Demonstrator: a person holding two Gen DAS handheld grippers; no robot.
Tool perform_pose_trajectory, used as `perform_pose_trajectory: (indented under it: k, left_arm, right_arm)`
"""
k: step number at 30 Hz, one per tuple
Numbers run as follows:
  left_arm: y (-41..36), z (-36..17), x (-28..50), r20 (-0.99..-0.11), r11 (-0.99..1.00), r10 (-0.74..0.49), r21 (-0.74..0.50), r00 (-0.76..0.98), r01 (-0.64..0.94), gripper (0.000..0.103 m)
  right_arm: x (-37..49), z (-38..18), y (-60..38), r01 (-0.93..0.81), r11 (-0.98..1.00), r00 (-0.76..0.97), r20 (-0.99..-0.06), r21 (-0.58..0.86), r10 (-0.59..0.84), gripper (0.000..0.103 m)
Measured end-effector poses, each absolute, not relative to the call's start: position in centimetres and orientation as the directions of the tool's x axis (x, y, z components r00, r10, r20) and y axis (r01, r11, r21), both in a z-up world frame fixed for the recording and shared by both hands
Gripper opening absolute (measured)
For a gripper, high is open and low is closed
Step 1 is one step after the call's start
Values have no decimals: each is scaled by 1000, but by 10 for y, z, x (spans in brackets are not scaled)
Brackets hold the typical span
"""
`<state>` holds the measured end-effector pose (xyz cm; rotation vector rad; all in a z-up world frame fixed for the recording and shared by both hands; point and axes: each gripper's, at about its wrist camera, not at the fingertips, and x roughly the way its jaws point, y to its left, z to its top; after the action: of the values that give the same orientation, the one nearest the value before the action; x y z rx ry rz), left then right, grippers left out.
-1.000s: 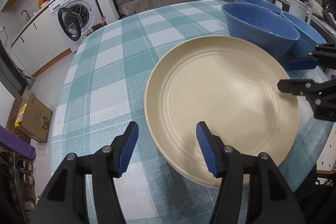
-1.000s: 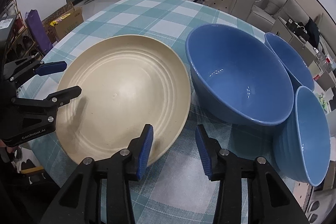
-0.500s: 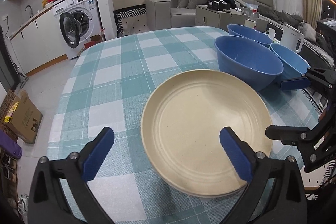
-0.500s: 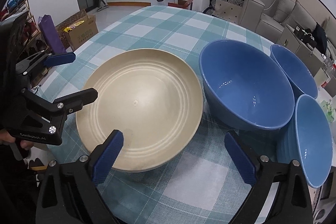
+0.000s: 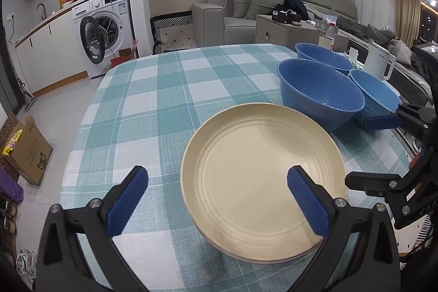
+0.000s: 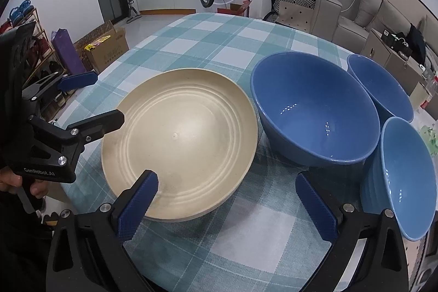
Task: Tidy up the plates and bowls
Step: 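Withdraw both tools up and away from the plate stack and blue bowls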
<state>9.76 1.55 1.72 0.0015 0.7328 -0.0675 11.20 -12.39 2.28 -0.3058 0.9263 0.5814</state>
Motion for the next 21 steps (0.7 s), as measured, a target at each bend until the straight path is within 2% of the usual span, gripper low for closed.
perform_pose_trajectory:
  k: [21]
  left_arm:
    - [14,50,112,-634,992,-119,-107,764,65,103]
  right_arm:
    - [111,69,-190,-504,862,547,-758,42,356,102]
